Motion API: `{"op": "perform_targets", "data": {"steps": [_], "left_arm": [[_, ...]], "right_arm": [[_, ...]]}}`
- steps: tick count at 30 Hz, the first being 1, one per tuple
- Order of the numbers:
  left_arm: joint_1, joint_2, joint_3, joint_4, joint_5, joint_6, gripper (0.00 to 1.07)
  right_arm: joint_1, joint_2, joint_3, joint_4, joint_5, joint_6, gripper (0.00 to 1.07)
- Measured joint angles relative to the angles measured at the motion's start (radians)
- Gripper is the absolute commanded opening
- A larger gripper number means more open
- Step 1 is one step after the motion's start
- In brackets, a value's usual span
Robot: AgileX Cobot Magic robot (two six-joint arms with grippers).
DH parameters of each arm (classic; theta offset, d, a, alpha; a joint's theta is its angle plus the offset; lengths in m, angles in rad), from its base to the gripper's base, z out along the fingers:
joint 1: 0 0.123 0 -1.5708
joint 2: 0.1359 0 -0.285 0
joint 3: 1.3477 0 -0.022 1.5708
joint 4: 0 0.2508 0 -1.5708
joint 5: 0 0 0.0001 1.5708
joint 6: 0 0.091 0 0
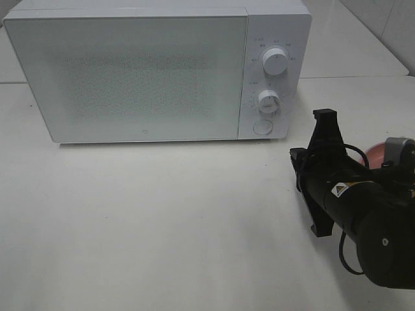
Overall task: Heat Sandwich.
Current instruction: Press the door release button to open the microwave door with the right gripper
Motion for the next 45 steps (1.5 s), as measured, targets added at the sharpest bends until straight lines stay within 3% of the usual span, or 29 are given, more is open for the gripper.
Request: {"op": "perform_targets", "data": {"steps": [11, 16, 27, 45], "left_arm": [[0.0, 0.0, 0.0, 0.0, 0.0, 0.0, 0.92], [0.0, 0.0, 0.0, 0.0, 0.0, 0.0, 0.92], [0.0, 0.0, 0.0, 0.0, 0.0, 0.0, 0.92], [0.0, 0.0, 0.0, 0.0, 0.0, 0.0, 0.92]], "right_arm": [[0.0, 0.002, -0.006, -0.024, 0.008, 0.048, 0.0], [-0.012, 0.036, -0.061, -0.057, 0.054, 0.049, 0.0], [-0.12, 0.104, -0.197, -0.193, 0.158, 0.049, 0.0], [-0.26, 0.228, -0.394, -0.299, 0.309, 0.043, 0.0]]}}
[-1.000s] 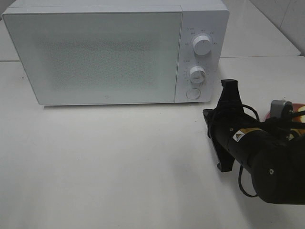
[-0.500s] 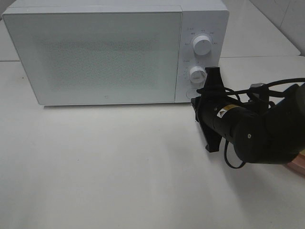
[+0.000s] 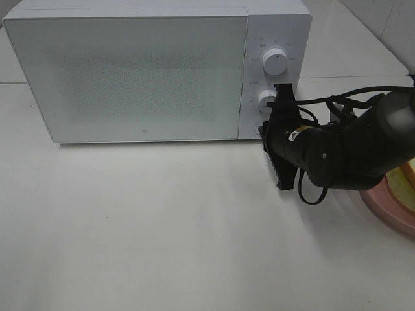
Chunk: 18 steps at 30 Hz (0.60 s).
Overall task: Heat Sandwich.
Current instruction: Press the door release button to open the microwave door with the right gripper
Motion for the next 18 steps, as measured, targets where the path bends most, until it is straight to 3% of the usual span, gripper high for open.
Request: {"op": "perform_targets", "data": {"steps": [18], "left_arm": [[0.0, 0.0, 0.0, 0.0, 0.0, 0.0, 0.92]], "right_arm": [[-0.029, 0.079, -0.08, 0.02, 0.001, -0.069, 0.0]]}}
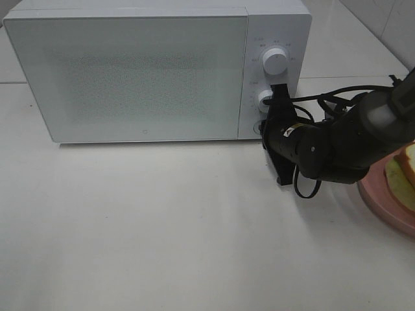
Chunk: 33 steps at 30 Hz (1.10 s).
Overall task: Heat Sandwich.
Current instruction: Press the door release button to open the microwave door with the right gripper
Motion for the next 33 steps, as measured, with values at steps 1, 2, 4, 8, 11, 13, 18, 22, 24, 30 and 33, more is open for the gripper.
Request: {"op": "perform_targets", "data": {"steps": [1, 2, 4, 8, 11, 13, 18, 22, 24, 30, 33], "left_arm": [[0.0, 0.0, 0.0, 0.0, 0.0, 0.0, 0.92], [0.0, 0.0, 0.0, 0.0, 0.0, 0.0, 0.92], [0.0, 0.0, 0.0, 0.0, 0.0, 0.0, 0.92], [0.0, 0.0, 0.0, 0.0, 0.0, 0.0, 0.92], [0.0, 0.0, 0.0, 0.0, 0.0, 0.0, 0.92], [0.0, 0.0, 0.0, 0.0, 0.0, 0.0, 0.92], [0.0, 0.0, 0.0, 0.0, 0.0, 0.0, 0.92], [0.0, 0.0, 0.0, 0.0, 0.0, 0.0, 0.92], [0.0, 0.0, 0.0, 0.0, 0.0, 0.0, 0.92], [0.0, 0.0, 0.0, 0.0, 0.0, 0.0, 0.92], [0.0, 0.0, 0.0, 0.0, 0.0, 0.0, 0.92]], "right_arm": [[0.0, 0.0, 0.0, 0.003, 0.0, -0.005, 0.0], [0.0, 0.0, 0.0, 0.003, 0.0, -0.005, 0.0], [0.0, 0.0, 0.0, 0.006, -0.005, -0.007, 0.0], [0.0, 0.0, 0.0, 0.009, -0.022, -0.007, 0.0], [0.0, 0.003, -0.006, 0.012, -0.021, 0.0, 0.0], [0.0, 0.003, -0.01, 0.014, -0.018, 0.005, 0.0], [0.005, 0.009, -0.023, 0.029, -0.005, 0.02, 0.0], [0.01, 0.013, -0.027, 0.037, -0.027, 0.021, 0.0], [0.013, 0.017, -0.027, 0.051, -0.047, 0.021, 0.0], [0.023, 0.028, -0.04, 0.087, -0.069, 0.022, 0.0], [0.025, 0.043, -0.053, 0.098, -0.076, 0.02, 0.0]]}}
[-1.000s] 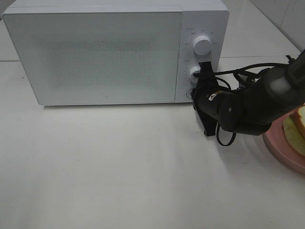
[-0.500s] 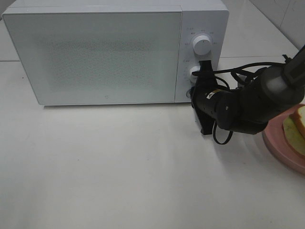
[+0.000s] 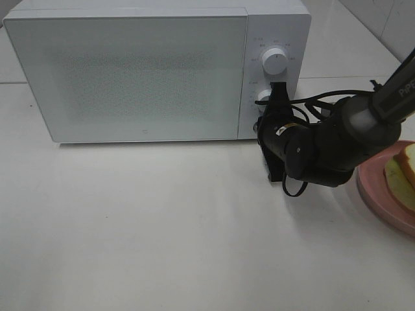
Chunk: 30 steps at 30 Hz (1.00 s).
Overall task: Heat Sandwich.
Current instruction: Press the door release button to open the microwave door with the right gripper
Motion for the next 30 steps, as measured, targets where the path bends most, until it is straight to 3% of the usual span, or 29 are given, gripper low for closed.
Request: {"op": "perform_targets", "data": {"steps": [7, 30], "left_arm": [[0.0, 0.0, 0.0, 0.0, 0.0, 0.0, 0.92], [0.0, 0.0, 0.0, 0.0, 0.0, 0.0, 0.92]], "right_arm": [[0.01, 0.03, -0.036, 0.062, 0.003, -0.027, 0.0], [0.01, 0.028, -0.051, 0.082, 0.064, -0.078, 0.0]]}}
